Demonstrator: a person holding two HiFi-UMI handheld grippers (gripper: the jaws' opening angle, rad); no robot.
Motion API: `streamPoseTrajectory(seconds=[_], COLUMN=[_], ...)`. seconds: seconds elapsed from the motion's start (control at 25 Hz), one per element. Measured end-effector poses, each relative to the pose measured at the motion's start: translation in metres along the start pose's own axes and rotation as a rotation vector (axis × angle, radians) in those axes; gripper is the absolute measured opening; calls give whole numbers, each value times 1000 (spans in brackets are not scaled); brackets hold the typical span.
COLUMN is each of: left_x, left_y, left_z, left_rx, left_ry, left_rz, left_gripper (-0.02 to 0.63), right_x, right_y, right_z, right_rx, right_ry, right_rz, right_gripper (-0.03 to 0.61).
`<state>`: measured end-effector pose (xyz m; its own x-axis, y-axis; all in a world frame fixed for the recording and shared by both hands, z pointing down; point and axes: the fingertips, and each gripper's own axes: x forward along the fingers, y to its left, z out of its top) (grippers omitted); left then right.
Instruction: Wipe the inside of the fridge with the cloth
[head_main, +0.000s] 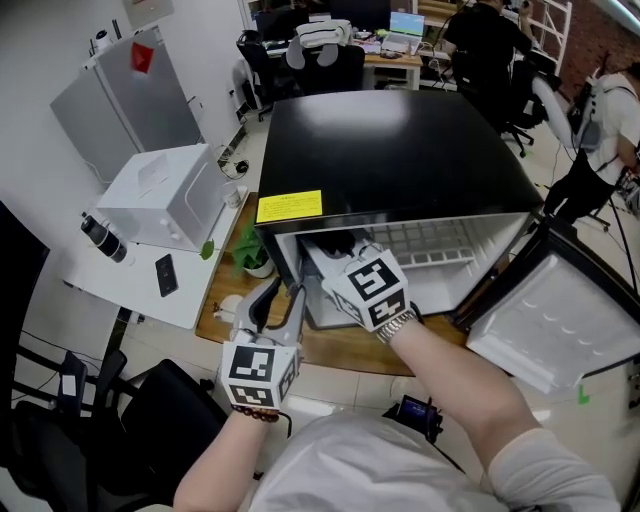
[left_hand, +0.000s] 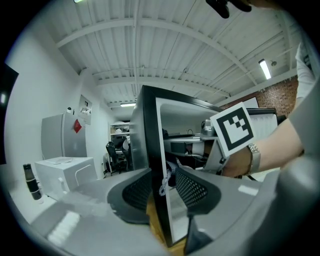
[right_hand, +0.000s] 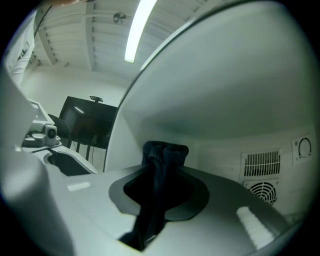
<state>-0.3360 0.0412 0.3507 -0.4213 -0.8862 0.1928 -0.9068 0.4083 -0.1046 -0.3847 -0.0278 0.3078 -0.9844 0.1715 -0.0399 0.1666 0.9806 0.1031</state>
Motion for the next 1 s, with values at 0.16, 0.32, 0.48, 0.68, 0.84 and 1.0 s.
streamPoseTrajectory(seconds=[0.16,0.32,0.48,0.68,0.84,1.0], left_x=[0,0,2,4,6,7], left_y=[1,4,6,6,6,7], left_z=[0,0,0,0,1,3], left_rx=[-6,-14,-16,-17,-13,-7], left_ry=[-3,-3,4,6,4,2], left_rz=[11,26,29,25,24,30], left_gripper=[146,146,146,146,146,146], right_x=[10,20,30,40,48,53], right_y=[-11,-24,-34,-47,-55,-64], right_z=[-6,-12,-16,-25,-28,-31], right_rx=[24,43,53,59,67,61], right_ry=[23,44,60,83,92,101], right_rz=[-9,-25,-47,-80,-93,-116], right_gripper=[60,60,60,60,60,60])
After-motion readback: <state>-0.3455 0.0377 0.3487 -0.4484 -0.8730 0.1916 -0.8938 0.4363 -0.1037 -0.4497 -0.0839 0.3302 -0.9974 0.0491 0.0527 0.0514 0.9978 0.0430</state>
